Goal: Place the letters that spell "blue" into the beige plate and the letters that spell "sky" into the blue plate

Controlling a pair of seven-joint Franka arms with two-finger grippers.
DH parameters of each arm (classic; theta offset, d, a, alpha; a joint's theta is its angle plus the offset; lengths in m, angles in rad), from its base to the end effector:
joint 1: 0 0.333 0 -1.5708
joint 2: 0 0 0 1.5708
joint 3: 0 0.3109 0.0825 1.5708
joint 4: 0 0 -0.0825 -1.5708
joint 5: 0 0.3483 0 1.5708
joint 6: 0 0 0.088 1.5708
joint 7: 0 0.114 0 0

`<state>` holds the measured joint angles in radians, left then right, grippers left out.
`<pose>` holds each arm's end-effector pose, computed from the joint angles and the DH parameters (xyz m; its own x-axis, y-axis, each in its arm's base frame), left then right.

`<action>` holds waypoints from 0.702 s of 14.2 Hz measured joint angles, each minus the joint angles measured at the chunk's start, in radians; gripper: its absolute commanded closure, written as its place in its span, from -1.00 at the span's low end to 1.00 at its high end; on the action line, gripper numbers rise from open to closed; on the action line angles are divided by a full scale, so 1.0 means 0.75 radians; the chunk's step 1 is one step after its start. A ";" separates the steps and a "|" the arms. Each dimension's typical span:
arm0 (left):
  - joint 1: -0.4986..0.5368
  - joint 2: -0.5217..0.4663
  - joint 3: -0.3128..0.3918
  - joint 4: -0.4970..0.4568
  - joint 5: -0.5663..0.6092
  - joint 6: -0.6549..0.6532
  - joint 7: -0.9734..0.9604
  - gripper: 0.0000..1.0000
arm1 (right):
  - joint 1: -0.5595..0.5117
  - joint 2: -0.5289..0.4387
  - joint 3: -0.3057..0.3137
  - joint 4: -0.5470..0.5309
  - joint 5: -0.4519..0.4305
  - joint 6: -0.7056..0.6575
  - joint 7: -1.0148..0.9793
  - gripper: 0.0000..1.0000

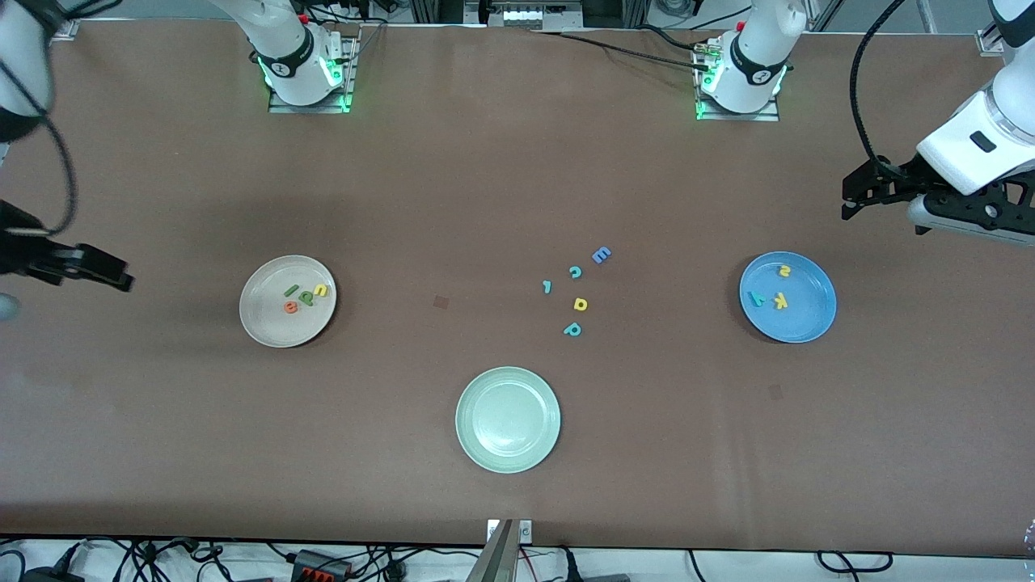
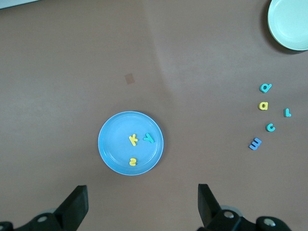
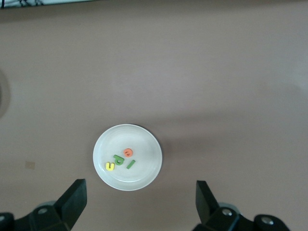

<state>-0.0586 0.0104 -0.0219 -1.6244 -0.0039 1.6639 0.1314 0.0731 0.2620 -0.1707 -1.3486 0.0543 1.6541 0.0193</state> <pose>0.5281 -0.0430 0.5917 0.9773 -0.2099 0.0294 -0.2100 -0.9777 0.0003 0.6025 -0.0391 0.5723 0.9925 -0.1133 0.0469 -0.1129 -0.9935 -0.0112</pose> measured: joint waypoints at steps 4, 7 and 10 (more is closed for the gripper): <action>0.000 0.000 0.000 0.000 0.000 0.000 0.000 -1.00 | -0.087 -0.068 0.070 -0.007 -0.040 -0.061 -0.034 -1.00; 0.000 0.000 0.000 0.000 0.000 0.000 0.000 -1.00 | -0.087 -0.086 0.099 -0.030 -0.062 -0.083 -0.034 -1.00; 0.000 0.000 0.000 0.000 0.000 0.000 0.000 -1.00 | -0.087 -0.113 0.102 -0.113 -0.065 -0.085 -0.037 -1.00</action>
<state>-0.0587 0.0104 -0.0219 -1.6243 -0.0039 1.6638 0.1314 0.0082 0.1774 -0.0939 -1.4330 0.0054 1.5902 -0.0083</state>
